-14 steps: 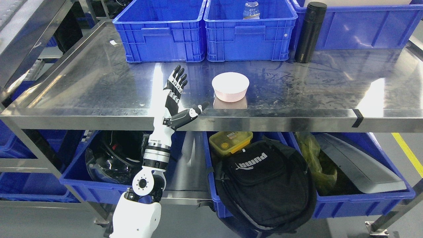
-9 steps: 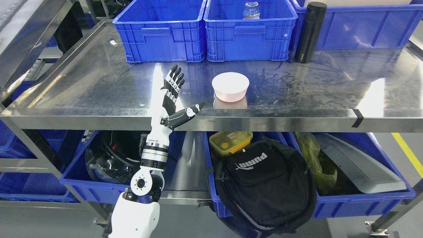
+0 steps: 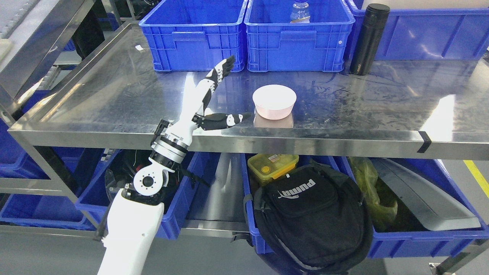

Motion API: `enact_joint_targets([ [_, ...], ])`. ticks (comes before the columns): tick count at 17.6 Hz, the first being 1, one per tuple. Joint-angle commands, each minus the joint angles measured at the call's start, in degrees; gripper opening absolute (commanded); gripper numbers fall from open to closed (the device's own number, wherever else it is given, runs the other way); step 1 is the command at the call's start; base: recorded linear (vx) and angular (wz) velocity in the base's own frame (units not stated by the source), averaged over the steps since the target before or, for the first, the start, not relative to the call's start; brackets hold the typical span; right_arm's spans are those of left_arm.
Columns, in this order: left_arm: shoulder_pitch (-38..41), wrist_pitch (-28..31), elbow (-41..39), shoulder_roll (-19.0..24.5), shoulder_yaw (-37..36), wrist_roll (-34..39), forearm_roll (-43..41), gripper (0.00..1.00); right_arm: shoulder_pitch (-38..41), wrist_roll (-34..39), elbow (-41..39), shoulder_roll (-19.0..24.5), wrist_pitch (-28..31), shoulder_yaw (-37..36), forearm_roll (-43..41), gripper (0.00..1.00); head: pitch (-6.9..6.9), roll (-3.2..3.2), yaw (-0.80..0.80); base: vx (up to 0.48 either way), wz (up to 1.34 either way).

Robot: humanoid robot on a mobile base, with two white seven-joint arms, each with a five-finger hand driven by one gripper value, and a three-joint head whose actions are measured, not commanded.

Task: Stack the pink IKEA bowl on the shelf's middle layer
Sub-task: 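Swing the left hand down and toward the pink bowl on the shelf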

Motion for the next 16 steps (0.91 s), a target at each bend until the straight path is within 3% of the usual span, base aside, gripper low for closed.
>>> enact_joint_targets([
  [1, -9.44, -0.09, -0.37, 6.75, -2.24, -12.18, -18.63, 0.98, 1.24, -0.07, -1.00, -1.00, 0.04, 0.00, 0.00, 1.00, 0.00, 0.00, 0.00, 0.032, 0.08],
  [6, -11.47, -1.06, -0.37, 6.48, -4.09, -14.47, -19.33, 1.00, 1.24, -0.07, -1.00, -1.00, 0.04, 0.00, 0.00, 1.00, 0.00, 0.00, 0.00, 0.006, -0.02],
  [10, -15.16, -1.15, -0.37, 6.40, -4.00, -21.93, -27.94, 0.98, 1.24, -0.07, -1.00, -1.00, 0.04, 0.00, 0.00, 1.00, 0.00, 0.00, 0.00, 0.000, 0.00],
  [16, -16.39, -1.06, -0.19, 3.05, -5.13, -25.11, -30.22, 0.98, 1.24, -0.07, -1.00, -1.00, 0.04, 0.00, 0.00, 1.00, 0.00, 0.00, 0.00, 0.000, 0.00],
])
